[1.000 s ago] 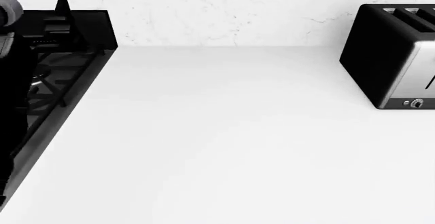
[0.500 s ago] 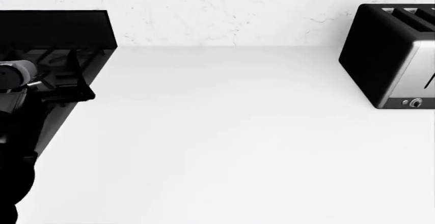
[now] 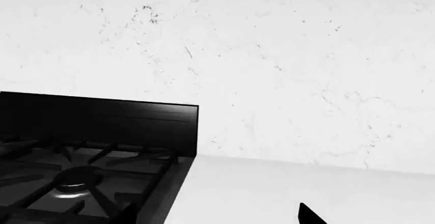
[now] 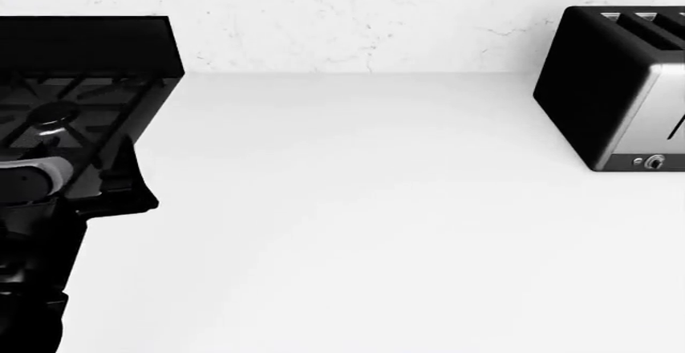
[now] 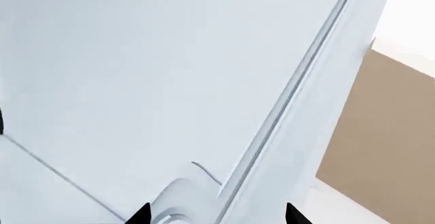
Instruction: Pick and place the shaker into the drawer. Then close the cabinet.
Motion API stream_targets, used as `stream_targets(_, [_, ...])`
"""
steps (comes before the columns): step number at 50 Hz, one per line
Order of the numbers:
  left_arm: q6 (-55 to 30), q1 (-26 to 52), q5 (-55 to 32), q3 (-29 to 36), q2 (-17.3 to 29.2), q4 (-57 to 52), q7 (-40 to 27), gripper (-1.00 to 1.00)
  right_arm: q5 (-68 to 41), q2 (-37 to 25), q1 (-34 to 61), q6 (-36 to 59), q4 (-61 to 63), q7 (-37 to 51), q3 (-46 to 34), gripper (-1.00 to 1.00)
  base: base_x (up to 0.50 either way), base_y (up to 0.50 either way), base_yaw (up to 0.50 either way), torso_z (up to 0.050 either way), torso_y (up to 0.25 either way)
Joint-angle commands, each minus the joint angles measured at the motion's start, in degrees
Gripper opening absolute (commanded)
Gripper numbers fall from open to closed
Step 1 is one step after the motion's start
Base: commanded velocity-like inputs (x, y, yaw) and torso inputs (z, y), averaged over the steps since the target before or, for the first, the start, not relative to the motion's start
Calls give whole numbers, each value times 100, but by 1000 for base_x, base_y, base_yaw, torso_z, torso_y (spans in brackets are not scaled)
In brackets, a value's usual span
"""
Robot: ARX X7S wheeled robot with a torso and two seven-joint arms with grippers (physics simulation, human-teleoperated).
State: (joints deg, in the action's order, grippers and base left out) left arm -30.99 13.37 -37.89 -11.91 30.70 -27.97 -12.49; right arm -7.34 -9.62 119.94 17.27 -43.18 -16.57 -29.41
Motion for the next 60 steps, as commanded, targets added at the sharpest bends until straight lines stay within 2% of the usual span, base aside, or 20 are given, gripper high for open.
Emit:
stream_targets(1, [29, -238, -50, -60, -28, -67, -4, 100, 135, 709, 184, -1064, -2057, -293, -232, 100, 0, 4, 6, 0, 0])
stream_targets(9, [39, -252, -73, -86, -19, -49, -2, 100, -5, 949, 402, -1667, -2984, -317, -344, 100, 4, 4, 5, 1, 0])
stream_targets(21, [92, -338, -85, -109, -34, -31, 20, 100, -1405, 958, 445, -1865, -3165, -77, -1722, 100, 3, 4, 5, 0, 0])
stream_targets(29, [117, -353, -86, -100, -41, -17, 28, 100, -1662, 956, 432, -1882, -3175, -25, -1989, 100, 5, 4, 6, 1, 0])
stream_targets(43, [88, -391, -132, -93, -34, -99, -4, 100, -978, 957, 350, -1666, -3180, 6, -1368, 100, 5, 4, 6, 0, 0])
stream_targets(51, [88, -467, -190, -119, -36, -170, -2, 100, -874, 958, 282, -1531, -3180, 71, -1285, 100, 6, 3, 6, 1, 0])
stream_targets(60, [56, -559, -265, -98, -40, -310, -2, 100, -141, 922, 107, -1368, -3180, 35, -566, 100, 6, 3, 4, 0, 0])
